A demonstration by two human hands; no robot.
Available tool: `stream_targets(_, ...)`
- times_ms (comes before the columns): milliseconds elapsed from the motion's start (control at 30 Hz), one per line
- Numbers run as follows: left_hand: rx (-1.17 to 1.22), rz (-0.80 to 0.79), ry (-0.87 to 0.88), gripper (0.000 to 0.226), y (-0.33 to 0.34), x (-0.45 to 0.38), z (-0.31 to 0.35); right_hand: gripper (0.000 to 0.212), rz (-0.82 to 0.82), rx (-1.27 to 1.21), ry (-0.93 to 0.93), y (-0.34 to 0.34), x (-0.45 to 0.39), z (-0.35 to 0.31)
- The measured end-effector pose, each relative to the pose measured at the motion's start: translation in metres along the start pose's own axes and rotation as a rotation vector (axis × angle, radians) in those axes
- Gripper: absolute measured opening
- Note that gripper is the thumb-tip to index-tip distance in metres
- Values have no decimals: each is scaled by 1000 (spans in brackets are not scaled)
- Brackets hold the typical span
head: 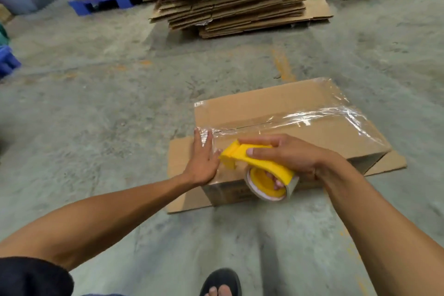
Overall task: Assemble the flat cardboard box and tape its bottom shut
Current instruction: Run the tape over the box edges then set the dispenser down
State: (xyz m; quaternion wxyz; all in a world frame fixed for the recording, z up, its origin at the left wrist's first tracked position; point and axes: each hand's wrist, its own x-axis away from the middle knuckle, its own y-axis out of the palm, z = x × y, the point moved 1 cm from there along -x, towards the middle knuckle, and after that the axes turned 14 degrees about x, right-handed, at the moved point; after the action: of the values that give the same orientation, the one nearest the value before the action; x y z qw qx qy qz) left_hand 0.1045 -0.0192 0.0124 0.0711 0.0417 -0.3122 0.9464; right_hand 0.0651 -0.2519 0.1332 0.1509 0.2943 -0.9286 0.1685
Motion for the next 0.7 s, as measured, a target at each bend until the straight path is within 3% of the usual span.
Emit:
stream_targets(233, 53, -282, 182, 85, 87, 23, 64, 39, 243, -75, -16, -46, 30, -7)
stream_targets(333, 186, -378, 348, 66, 110, 36, 96, 40, 233, -60, -11, -62, 50, -1)
stream_targets(400, 280, -350, 346, 44, 112, 37, 112, 40, 195, -72, -12, -72, 68, 5)
stream_targets(467, 438, -288, 157, 32, 108, 32, 125, 43, 164, -114, 5, -81, 86, 14)
stream_targets(500, 595, -303, -16, 37, 103, 26, 133, 45, 152, -143, 14, -85, 95, 19)
stream_targets(600, 1052, -580, -512, 64, 90, 6, 152, 46, 131, -229, 23, -95, 113, 34)
stream_targets(700, 1120, -779, -607, 52, 83, 0, 169, 60, 104, -268, 4, -101, 121, 43)
